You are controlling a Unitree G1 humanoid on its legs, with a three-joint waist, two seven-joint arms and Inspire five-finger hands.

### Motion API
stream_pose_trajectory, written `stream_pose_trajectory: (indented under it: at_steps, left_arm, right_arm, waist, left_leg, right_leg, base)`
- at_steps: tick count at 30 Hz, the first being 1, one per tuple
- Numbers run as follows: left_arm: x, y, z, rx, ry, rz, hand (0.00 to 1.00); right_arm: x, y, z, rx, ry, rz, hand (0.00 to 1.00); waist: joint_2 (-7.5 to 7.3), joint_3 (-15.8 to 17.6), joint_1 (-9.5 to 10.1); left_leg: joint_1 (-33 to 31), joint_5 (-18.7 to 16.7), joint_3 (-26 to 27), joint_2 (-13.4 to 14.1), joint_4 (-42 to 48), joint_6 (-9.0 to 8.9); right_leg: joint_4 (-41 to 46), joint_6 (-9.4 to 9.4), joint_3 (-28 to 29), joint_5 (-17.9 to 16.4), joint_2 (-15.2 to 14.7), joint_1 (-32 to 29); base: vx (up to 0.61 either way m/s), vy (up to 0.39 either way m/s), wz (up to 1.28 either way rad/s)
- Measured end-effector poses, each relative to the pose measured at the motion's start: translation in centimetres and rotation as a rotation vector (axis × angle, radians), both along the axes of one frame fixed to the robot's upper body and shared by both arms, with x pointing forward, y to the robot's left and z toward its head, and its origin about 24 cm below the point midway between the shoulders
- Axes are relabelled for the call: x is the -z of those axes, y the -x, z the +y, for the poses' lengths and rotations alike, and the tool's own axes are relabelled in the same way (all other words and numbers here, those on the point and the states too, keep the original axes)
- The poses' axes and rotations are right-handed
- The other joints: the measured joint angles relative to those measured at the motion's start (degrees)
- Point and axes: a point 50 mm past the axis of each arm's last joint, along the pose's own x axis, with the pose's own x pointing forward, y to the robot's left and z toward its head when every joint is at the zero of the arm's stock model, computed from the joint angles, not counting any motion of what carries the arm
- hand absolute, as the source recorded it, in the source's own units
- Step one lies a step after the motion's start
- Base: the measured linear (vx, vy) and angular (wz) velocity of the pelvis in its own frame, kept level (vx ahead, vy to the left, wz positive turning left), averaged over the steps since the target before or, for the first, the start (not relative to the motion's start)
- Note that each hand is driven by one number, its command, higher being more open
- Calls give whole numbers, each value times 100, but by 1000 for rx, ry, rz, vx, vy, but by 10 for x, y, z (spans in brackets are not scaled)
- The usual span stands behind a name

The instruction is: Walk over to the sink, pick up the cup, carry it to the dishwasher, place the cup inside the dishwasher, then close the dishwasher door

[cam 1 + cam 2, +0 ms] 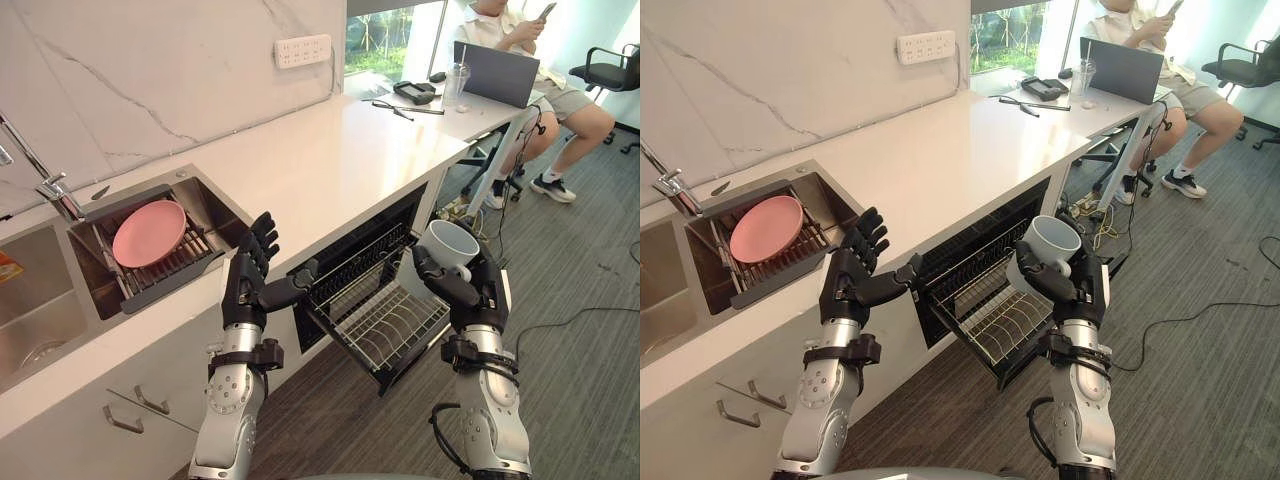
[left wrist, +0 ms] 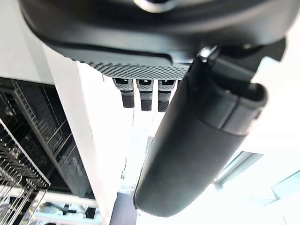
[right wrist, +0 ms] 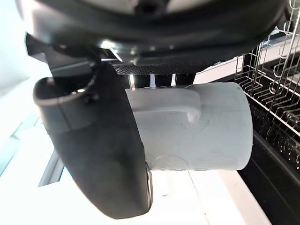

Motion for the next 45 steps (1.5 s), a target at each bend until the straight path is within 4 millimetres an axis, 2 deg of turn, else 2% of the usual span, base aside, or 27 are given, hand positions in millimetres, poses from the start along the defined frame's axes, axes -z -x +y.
stream_pose_trajectory:
  at_steps: [6,12,17,20,25,33,38,41,45]
  left_arm:
    - [3,2,1,12,-8,9,90]
    - [14,9,2,79,-5,53,90]
    - [38,20,5,134,7,154,90]
    - [64,32,12,128,-1,281,90]
    - [95,52,29,72,-8,440,90]
    - [127,70,51,5,-87,607,90]
    - [157,92,57,-19,-110,777,90]
    - [164,100,61,-31,-113,823,90]
    - [168,106,76,-82,-147,859,90]
  right_arm:
    - [0,0,-1,0,63,12,30]
    - [2,1,-2,3,79,35,30]
    - [10,9,-10,11,121,78,30]
    - [15,15,-18,20,166,117,30]
    - [29,22,-30,39,219,202,30]
    - [48,26,-35,41,279,307,30]
    - [65,31,-40,36,283,398,30]
    - [66,30,-43,29,299,407,30]
    - [52,14,-49,7,364,357,30]
  waist:
    - [8,9,-3]
    - [33,37,-7]
    - [33,41,-4]
    - [34,158,-8]
    - [34,186,2]
    - [41,204,26]
    - [52,211,102]
    - [73,236,145]
    - [132,438,149]
  left_leg:
    - [-6,-6,-1,0,0,-2]
    - [-12,-9,2,-1,0,-6]
    - [-18,-22,6,-1,0,-23]
    - [-17,-29,9,2,0,-25]
    - [-39,-40,5,4,-1,-34]
    - [-56,-38,-13,3,0,-32]
    - [-173,-22,-57,1,0,-16]
    - [-218,-22,-78,-5,2,-16]
    - [-408,-20,-145,-27,75,-12]
  right_leg:
    - [-1,1,0,-1,-2,-2]
    - [-13,2,2,-1,-1,-24]
    - [-47,2,3,-1,-2,-19]
    - [-59,2,4,-1,1,-13]
    - [-83,2,-7,-2,3,-19]
    - [-83,2,-27,-3,-2,-26]
    - [-79,1,-72,-3,-2,-129]
    - [-82,1,-95,-3,-6,-159]
    - [-71,2,-163,-2,-32,-286]
  base:
    - [0,0,0]
    - [0,0,0]
    - [0,0,0]
    - [0,0,0]
    - [0,0,0]
    - [0,0,0]
    - [-5,-7,3]
    - [-10,-18,5]
    - [-24,-9,8]
